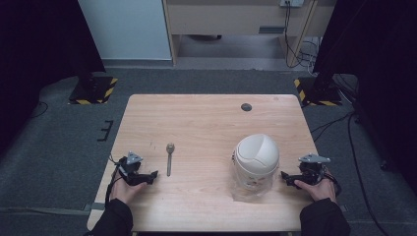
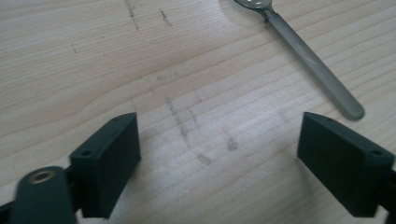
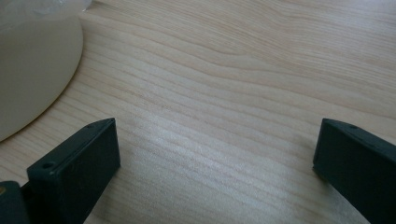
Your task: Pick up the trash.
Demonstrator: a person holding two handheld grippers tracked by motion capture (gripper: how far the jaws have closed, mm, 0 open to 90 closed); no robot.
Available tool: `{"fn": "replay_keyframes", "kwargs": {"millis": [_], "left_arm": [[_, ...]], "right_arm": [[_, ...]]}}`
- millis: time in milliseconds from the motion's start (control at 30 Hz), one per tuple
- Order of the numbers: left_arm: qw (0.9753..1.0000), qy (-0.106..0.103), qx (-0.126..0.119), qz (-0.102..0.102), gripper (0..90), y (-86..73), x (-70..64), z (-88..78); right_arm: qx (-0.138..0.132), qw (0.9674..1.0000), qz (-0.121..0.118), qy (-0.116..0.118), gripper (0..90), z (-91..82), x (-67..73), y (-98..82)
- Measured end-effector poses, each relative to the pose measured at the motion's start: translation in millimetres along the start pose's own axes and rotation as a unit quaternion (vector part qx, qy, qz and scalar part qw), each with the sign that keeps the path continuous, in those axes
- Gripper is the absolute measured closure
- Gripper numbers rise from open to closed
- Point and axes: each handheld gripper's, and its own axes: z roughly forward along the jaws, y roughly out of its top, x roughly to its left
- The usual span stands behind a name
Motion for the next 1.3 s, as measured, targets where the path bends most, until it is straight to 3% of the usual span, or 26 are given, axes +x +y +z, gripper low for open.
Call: {"fn": "replay_keyframes", "kwargs": {"millis": [167, 367, 400, 600, 633, 667, 700, 867, 933, 967, 1133, 1300], "left_arm": [[0.9993, -0.001, -0.037, -0.006, 17.2, 6.0, -1.9, -11.8], [0.9955, -0.004, -0.095, -0.009, 17.9, 15.0, -6.7, -27.2], [0.9955, -0.004, -0.095, -0.009, 18.3, 15.0, -6.7, -27.2], [0.9866, -0.018, -0.162, -0.003, 18.3, 27.1, -12.3, -43.7], [0.9866, -0.018, -0.162, -0.003, 18.3, 27.1, -12.3, -43.7], [0.9845, -0.023, -0.174, 0.000, 18.3, 28.8, -13.4, -45.9], [0.9807, -0.034, -0.193, 0.005, 18.3, 32.3, -16.5, -50.2], [0.9717, -0.058, -0.228, 0.025, 17.2, 42.9, -27.4, -59.4], [0.9703, -0.064, -0.232, 0.028, 16.1, 45.1, -29.9, -61.2], [0.9669, -0.073, -0.242, 0.034, 15.7, 49.1, -35.3, -64.2], [0.9610, -0.096, -0.254, 0.050, 14.3, 58.9, -48.5, -68.7], [0.9578, -0.108, -0.258, 0.068, 13.8, 65.9, -58.8, -71.1]], "right_arm": [[0.000, 1.0000, 0.004, -0.003, 0.7, -1.3, 1.4, -1.3], [0.000, 1.0000, 0.001, -0.001, 0.8, -1.8, 1.4, -1.8], [0.000, 1.0000, 0.001, -0.001, 0.8, -1.8, 1.4, -1.8], [0.000, 1.0000, 0.000, -0.001, 0.8, -1.8, 1.4, -1.9], [0.000, 1.0000, 0.000, -0.001, 0.8, -1.8, 1.4, -1.9], [0.000, 1.0000, 0.000, -0.001, 0.8, -1.8, 1.4, -1.9], [0.000, 1.0000, 0.000, -0.001, 0.8, -1.8, 1.4, -1.9], [0.000, 1.0000, -0.001, -0.001, 0.8, -1.8, 1.3, -1.9], [0.000, 1.0000, 0.000, -0.001, 0.8, -1.8, 1.3, -1.9], [0.000, 1.0000, -0.001, -0.001, 0.8, -1.8, 1.3, -1.9], [0.000, 1.0000, -0.001, 0.000, 0.8, -1.7, 1.2, -1.8], [0.000, 1.0000, -0.001, 0.000, 0.8, -1.7, 1.2, -1.9]]}}
